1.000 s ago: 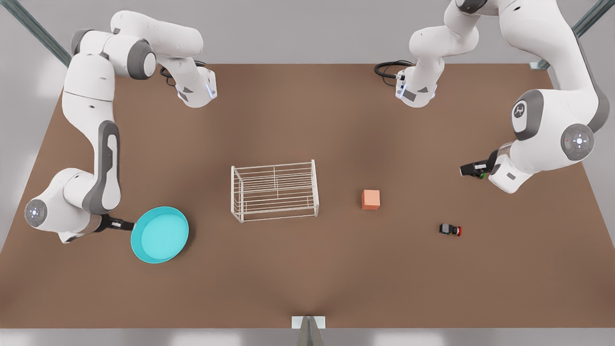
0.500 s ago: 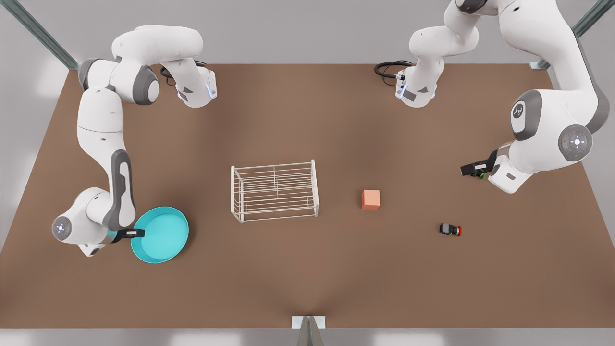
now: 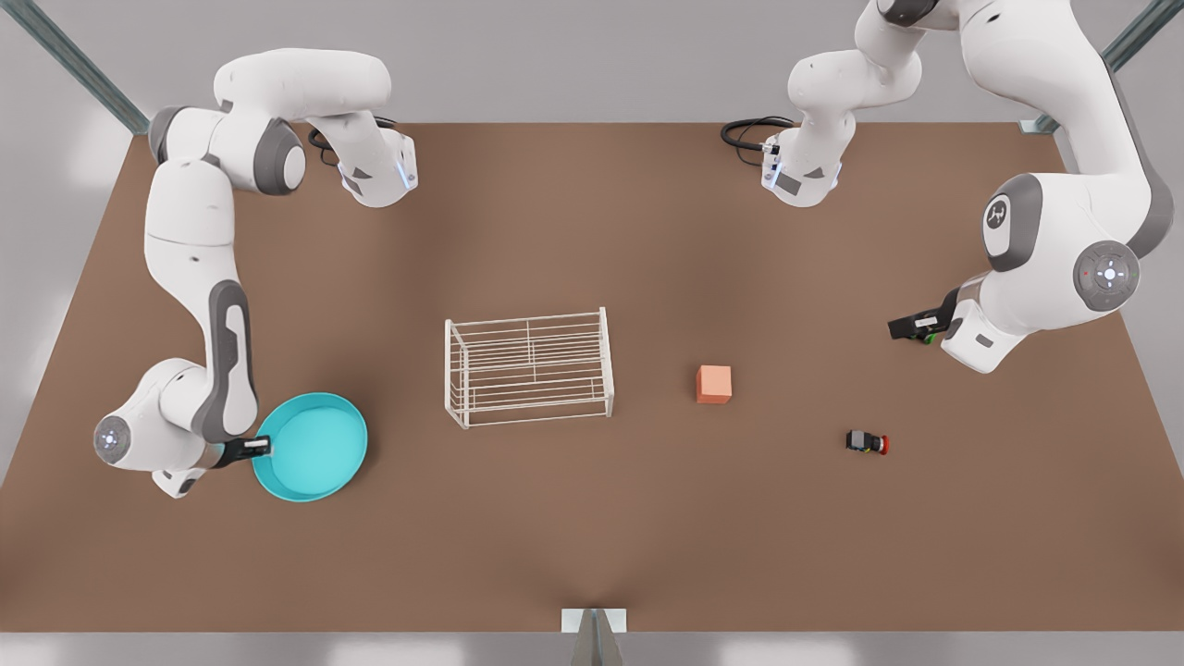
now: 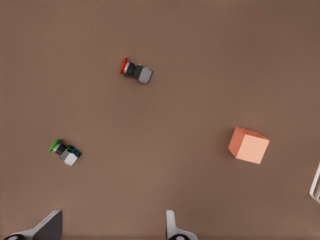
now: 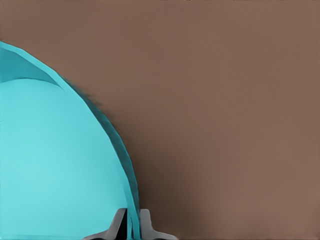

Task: Place the plate on the shelf with right arm and place the red button switch in the plate with left arm

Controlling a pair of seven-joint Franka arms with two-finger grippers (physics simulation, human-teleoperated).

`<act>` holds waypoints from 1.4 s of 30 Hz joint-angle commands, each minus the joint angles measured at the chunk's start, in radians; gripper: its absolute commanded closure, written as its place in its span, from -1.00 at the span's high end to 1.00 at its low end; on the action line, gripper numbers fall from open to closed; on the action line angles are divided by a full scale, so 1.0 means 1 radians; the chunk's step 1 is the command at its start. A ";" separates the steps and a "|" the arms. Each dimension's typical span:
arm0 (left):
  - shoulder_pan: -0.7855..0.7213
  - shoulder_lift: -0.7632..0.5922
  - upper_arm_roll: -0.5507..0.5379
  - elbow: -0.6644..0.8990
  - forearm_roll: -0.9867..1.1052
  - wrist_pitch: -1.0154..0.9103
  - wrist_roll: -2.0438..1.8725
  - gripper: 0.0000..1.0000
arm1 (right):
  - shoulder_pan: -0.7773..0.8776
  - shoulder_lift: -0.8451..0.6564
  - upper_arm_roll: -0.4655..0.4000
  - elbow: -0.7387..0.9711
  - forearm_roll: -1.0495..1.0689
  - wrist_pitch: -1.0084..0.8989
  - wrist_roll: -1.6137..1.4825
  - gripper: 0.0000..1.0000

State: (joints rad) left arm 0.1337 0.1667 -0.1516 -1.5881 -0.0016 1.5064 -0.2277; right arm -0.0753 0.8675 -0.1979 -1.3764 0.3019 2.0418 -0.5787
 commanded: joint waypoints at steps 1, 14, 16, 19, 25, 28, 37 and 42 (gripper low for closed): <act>0.000 -0.001 0.000 0.000 0.002 0.000 -0.010 1.00 | 0.002 -0.007 0.000 0.000 -0.004 -0.041 -0.092 -0.60; -0.020 0.007 -0.008 -0.052 -0.014 0.092 -0.415 1.00 | 0.003 -0.196 0.040 0.000 0.048 -0.377 -0.093 -0.65; -0.045 0.020 -0.011 -0.090 -0.055 0.216 -0.761 1.00 | 0.003 -0.225 0.074 0.000 0.054 -0.434 -0.081 -0.65; -0.164 0.051 -0.013 -0.047 -0.025 0.215 -1.051 1.00 | 0.037 -0.277 0.097 0.000 0.072 -0.505 -0.075 -0.64; -0.068 0.226 -0.002 -0.041 -0.054 0.529 -1.202 1.00 | 0.155 -0.361 0.098 -0.001 0.091 -0.575 0.017 -0.63; -0.094 0.330 -0.003 -0.027 0.031 0.666 -1.386 1.00 | 0.226 -0.361 0.100 -0.004 0.157 -0.577 0.103 -0.61; -0.077 0.433 0.037 -0.033 0.118 0.802 -1.472 1.00 | 0.448 -0.298 0.098 -0.010 0.226 -0.443 0.389 -0.60; -0.068 0.464 0.047 -0.092 0.238 0.827 -1.461 1.00 | 0.496 -0.252 0.098 -0.018 0.249 -0.361 0.439 -0.60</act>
State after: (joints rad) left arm 0.0641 0.6298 -0.1041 -1.6756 0.1886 2.2790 -1.3122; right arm 0.4132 0.6101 -0.0995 -1.3942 0.5358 1.6100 -0.4016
